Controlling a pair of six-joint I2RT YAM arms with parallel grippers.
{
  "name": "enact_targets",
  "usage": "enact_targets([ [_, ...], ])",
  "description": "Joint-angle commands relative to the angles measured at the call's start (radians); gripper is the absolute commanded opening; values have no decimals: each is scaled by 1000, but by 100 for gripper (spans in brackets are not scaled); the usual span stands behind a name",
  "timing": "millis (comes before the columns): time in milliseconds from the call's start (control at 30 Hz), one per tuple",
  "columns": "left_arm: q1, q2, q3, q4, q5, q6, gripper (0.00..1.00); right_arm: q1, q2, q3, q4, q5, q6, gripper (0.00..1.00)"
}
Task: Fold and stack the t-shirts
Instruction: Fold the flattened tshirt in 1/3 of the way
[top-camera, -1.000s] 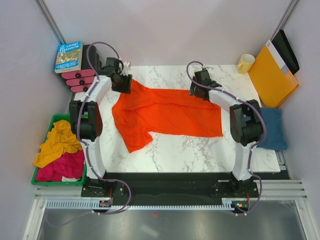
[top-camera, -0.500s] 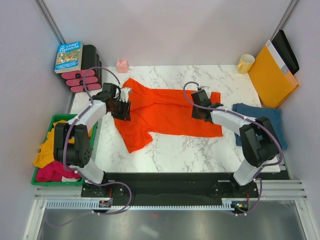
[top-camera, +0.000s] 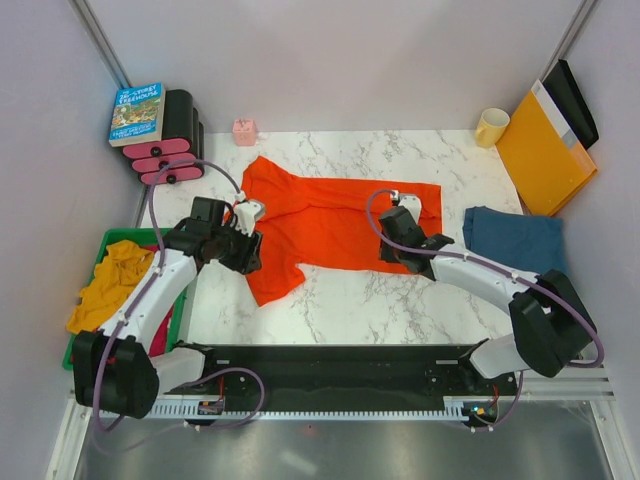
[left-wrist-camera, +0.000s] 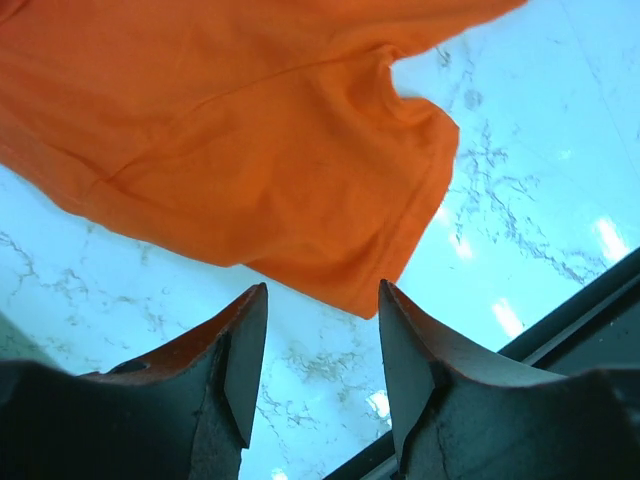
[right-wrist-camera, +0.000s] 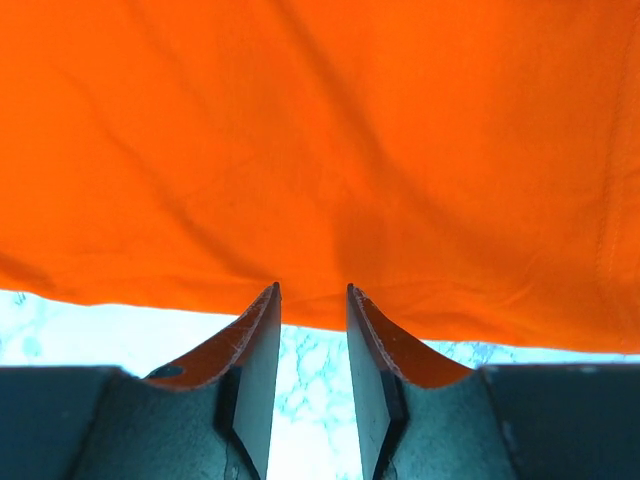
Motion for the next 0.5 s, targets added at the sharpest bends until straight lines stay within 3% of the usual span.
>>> enact_targets([
  [0,-22,11,-30,-34,-32,90,56,29,-17,-15,3,33,40,41],
  [200,-22,102,-105,-33,-113,176,57,65,-6,12,-18,76,47,44],
  [467,-22,141,-172,10,-84,245,58,85,0,10,-38,108,63,45],
])
